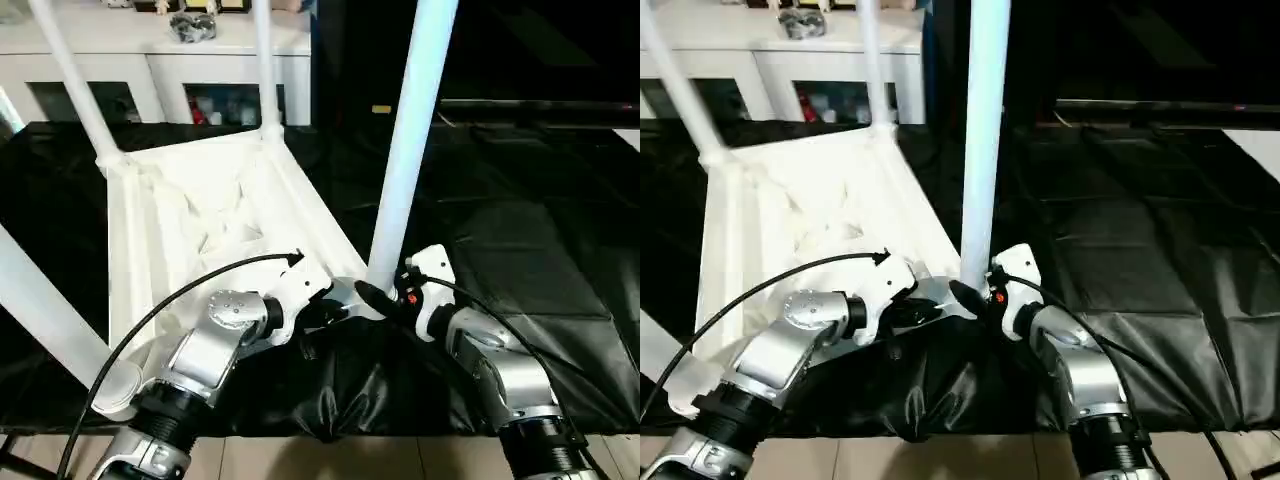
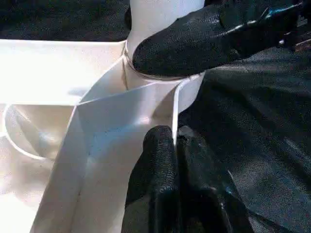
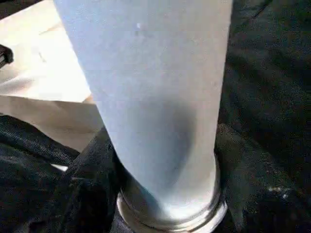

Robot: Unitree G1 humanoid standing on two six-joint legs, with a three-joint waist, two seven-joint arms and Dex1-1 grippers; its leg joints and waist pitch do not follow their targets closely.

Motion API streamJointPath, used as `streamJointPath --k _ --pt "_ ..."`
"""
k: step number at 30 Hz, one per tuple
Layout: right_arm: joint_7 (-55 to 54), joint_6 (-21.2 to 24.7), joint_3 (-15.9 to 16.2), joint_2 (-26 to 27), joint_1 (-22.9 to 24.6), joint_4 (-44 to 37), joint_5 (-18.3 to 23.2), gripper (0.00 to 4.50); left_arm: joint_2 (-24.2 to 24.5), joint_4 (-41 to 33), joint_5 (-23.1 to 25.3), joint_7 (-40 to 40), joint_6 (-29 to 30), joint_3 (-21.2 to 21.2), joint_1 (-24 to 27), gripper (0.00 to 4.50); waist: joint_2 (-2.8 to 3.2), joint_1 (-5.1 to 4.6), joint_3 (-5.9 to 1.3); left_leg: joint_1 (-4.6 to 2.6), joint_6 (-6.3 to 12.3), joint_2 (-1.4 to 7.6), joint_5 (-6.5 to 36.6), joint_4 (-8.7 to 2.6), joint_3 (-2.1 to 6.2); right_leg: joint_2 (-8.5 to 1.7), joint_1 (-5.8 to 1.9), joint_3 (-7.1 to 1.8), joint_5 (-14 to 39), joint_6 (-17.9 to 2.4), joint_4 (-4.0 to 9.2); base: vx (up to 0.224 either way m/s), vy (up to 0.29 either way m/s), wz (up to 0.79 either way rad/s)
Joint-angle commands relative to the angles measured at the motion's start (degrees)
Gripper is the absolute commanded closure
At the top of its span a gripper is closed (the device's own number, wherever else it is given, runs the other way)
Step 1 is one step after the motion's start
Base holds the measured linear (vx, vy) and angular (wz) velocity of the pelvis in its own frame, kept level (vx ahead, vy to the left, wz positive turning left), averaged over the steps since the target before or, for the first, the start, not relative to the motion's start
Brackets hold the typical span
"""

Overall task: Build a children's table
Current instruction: Rotate leg to tighten

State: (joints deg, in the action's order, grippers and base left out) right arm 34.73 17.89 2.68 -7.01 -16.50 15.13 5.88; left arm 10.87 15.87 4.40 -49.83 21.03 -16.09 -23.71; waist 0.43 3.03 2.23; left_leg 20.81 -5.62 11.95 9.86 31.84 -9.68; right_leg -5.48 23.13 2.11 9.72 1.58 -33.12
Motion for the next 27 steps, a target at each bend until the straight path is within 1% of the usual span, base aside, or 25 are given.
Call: streamJointPath --k 1,2,4,5,6,7,8,9,10,11,12,13,15,17,19,20,21,22,23,24,25,26,27 --pt "5.6 0.1 7.8 1.7 -0.2 -1.2 0.6 1.43 -3.4 -0.6 -2.2 -1.6 -2.3 -3.3 -0.5 4.5 -1.17 0.31 -2.04 0.22 1.77 0.21 18.1 -4.08 -0.18 -1.56 -1.58 -1.01 27.7 -5.5 5.05 0.0 0.0 0.0" --pt "7.2 0.3 7.3 0.6 -0.3 -1.3 1.2 1.43 -2.5 -0.6 -2.4 -2.7 -3.0 -3.1 -0.6 4.5 -1.13 0.32 -2.09 0.25 1.83 0.25 18.0 -4.09 -0.19 -1.51 -1.64 -1.02 26.9 -5.7 4.98 0.0 0.0 0.0" --pt "8.6 0.1 6.8 -0.6 -0.5 -1.3 1.7 1.11 -1.6 -0.5 -2.7 -3.9 -3.9 -3.0 -0.7 4.5 -1.04 0.52 -2.32 0.19 2.32 0.35 16.9 -3.9 -0.31 -1.52 -1.65 -1.15 24.1 -6.5 4.72 0.0 0.0 0.0" --pt "9.3 -0.2 6.7 -1.4 -0.6 -1.2 1.7 1.0 -1.0 -0.4 -3.1 -4.8 -4.6 -2.9 -0.7 4.5 -0.78 0.57 -2.47 0.33 2.42 0.39 15.8 -3.89 -0.3 -1.49 -1.88 -1.12 21.6 -7.3 4.41 0.0 0.0 0.0" --pt "12.2 -1.2 7.3 -4.1 -0.9 -1.4 1.1 1.0 0.7 -0.5 -3.8 -7.3 -5.4 -2.9 -0.6 4.5 -0.88 0.61 -2.51 0.35 2.54 0.41 15.0 -3.8 -0.37 -1.42 -1.94 -1.08 19.4 -8.0 4.2 0.0 0.0 0.0" --pt "12.2 -1.2 7.3 -4.1 -0.9 -1.4 1.1 0.86 0.7 -0.5 -3.8 -7.3 -5.4 -2.9 -0.6 4.5 -0.94 0.64 -2.56 0.38 2.89 0.37 14.3 -3.67 -0.48 -1.37 -2.12 -1.06 17.6 -8.7 3.99 0.0 0.0 0.0" --pt "13.9 -1.6 7.7 -5.4 -1.0 -1.6 1.0 0.86 1.6 -0.5 -4.1 -8.7 -6.1 -3.0 -0.5 4.5 -0.9 0.68 -2.55 0.28 3.12 0.4 14.1 -3.6 -0.59 -1.37 -1.99 -1.12 17.0 -9.1 3.97 0.0 0.0 0.0" --pt "16.6 -1.9 8.0 -6.9 -1.1 -2.0 1.3 0.86 2.7 -0.5 -4.4 -10.4 -6.3 -3.1 -0.5 4.5 -0.93 0.72 -2.59 0.24 3.38 0.43 13.6 -3.49 -0.66 -1.39 -2.04 -1.13 16.0 -9.8 3.85 0.0 0.0 0.0" --pt "16.6 -1.9 8.0 -6.9 -1.1 -2.0 1.3 0.86 2.7 -0.5 -4.4 -10.4 -6.3 -3.1 -0.5 4.5 -0.89 0.84 -2.68 0.23 3.52 0.44 13.2 -3.44 -0.61 -1.45 -2.16 -1.08 15.4 -10.1 3.71 0.0 0.0 0.0" --pt "19.3 -2.5 8.4 -8.5 -1.1 -2.3 1.6 0.86 3.7 -0.3 -4.6 -12.1 -7.0 -3.1 -0.5 4.5 -0.84 0.91 -2.69 0.21 3.67 0.47 12.8 -3.4 -0.67 -1.41 -2.15 -1.1 14.8 -10.4 3.65 0.0 0.0 0.0" --pt "23.8 -3.3 9.0 -10.7 -1.2 -2.5 2.1 0.86 5.0 0.1 -5.2 -14.9 -7.8 -2.9 -0.6 4.5 -0.78 1.3 -2.88 -0.21 4.31 0.57 11.9 -3.07 -0.85 -1.34 -2.08 -1.16 12.0 -11.6 3.38 0.0 0.0 0.0" --pt "24.9 -3.4 9.1 -11.1 -1.3 -2.5 2.2 0.86 5.2 0.3 -5.4 -15.6 -7.9 -2.8 -0.7 4.5 -0.64 1.42 -2.84 -0.07 4.86 0.67 11.1 -3.09 -0.85 -1.24 -2.13 -1.13 10.0 -12.4 3.07 0.0 0.0 0.0" --pt "27.9 -4.1 9.7 -12.4 -1.5 -2.2 2.6 0.86 6.2 0.9 -5.7 -17.7 -8.6 -3.1 -1.1 4.5 -0.66 1.86 -2.86 0.01 4.89 0.7 10.6 -3.08 -0.83 -1.28 -2.28 -1.08 8.7 -13.0 2.81 0.0 0.0 0.0" --pt "30.2 -4.7 10.3 -13.3 -1.6 -1.9 3.2 0.86 6.9 1.5 -5.8 -19.0 -9.1 -3.4 -1.5 4.5 -0.69 2.0 -2.82 0.0 4.68 0.7 11.2 -3.13 -0.78 -1.32 -2.33 -1.03 9.2 -13.1 2.79 0.0 0.0 0.0" --pt "32.6 -5.0 11.2 -14.3 -1.7 -1.7 3.5 0.86 7.2 2.3 -5.9 -20.3 -9.7 -3.7 -2.0 4.5 -0.65 2.11 -2.74 -0.16 4.5 0.75 12.5 -3.12 -0.88 -1.32 -2.21 -1.09 9.9 -13.3 2.85 0.0 0.0 0.0" --pt "33.8 -5.0 11.7 -14.7 -1.7 -1.6 3.5 1.11 7.3 2.8 -5.9 -20.7 -9.8 -3.7 -2.4 4.5 -0.7 2.22 -2.69 -0.22 4.35 0.78 13.3 -3.19 -0.88 -1.42 -2.21 -1.09 11.1 -13.2 3.0 0.0 0.0 0.0" --pt "35.8 -5.1 12.6 -15.4 -1.7 -1.4 3.8 1.18 7.3 3.7 -6.0 -21.2 -10.1 -3.7 -3.1 4.5 -0.83 2.37 -2.51 -0.22 4.17 0.74 13.9 -3.27 -0.9 -1.45 -2.16 -1.11 12.5 -12.9 3.1 0.0 0.0 0.0" --pt "36.4 -5.0 12.8 -15.6 -1.8 -1.3 3.9 1.18 7.3 4.0 -6.0 -21.4 -10.2 -3.8 -3.4 4.5 -0.81 2.52 -2.5 -0.36 3.98 0.85 14.3 -3.29 -0.92 -1.53 -2.07 -1.21 13.5 -12.7 3.23 0.0 0.0 0.0" --pt "36.4 -5.0 12.8 -15.6 -1.8 -1.3 3.9 1.23 7.3 4.0 -6.0 -21.4 -10.2 -3.8 -3.4 4.5 -0.82 2.6 -2.5 -0.37 3.92 0.88 14.5 -3.29 -0.92 -1.55 -2.04 -1.23 13.7 -12.7 3.22 0.0 0.0 0.0" --pt "37.0 -5.0 13.0 -15.8 -1.8 -1.1 4.0 1.23 7.4 4.4 -6.1 -21.7 -10.5 -3.9 -3.6 4.5 -0.7 2.76 -2.49 -0.28 3.67 0.89 14.6 -3.36 -0.84 -1.68 -2.14 -1.24 14.2 -12.5 3.27 0.0 0.0 0.0" --pt "37.6 -5.0 13.1 -15.9 -1.8 -1.1 4.2 1.52 7.4 4.7 -6.1 -22.0 -10.6 -3.9 -3.7 4.5 -0.66 2.74 -2.51 -0.18 3.58 0.84 14.5 -3.38 -0.82 -1.65 -2.21 -1.22 14.3 -12.3 3.25 0.0 0.0 0.0" --pt "38.4 -4.8 13.1 -15.9 -1.7 -1.1 4.3 1.52 7.5 5.0 -6.1 -22.7 -10.7 -4.0 -3.8 4.5 -0.49 2.85 -2.56 -0.19 3.32 0.84 14.3 -3.41 -0.77 -1.66 -2.23 -1.19 14.3 -12.2 3.23 0.0 0.0 0.0" --pt "39.0 -4.6 13.1 -16.0 -1.6 -1.2 4.5 1.58 7.6 5.1 -6.1 -23.0 -10.8 -4.0 -3.9 4.5 -0.65 2.83 -2.59 -0.16 3.23 0.82 14.2 -3.36 -0.8 -1.6 -2.26 -1.18 13.9 -12.2 3.23 0.0 0.0 0.0"
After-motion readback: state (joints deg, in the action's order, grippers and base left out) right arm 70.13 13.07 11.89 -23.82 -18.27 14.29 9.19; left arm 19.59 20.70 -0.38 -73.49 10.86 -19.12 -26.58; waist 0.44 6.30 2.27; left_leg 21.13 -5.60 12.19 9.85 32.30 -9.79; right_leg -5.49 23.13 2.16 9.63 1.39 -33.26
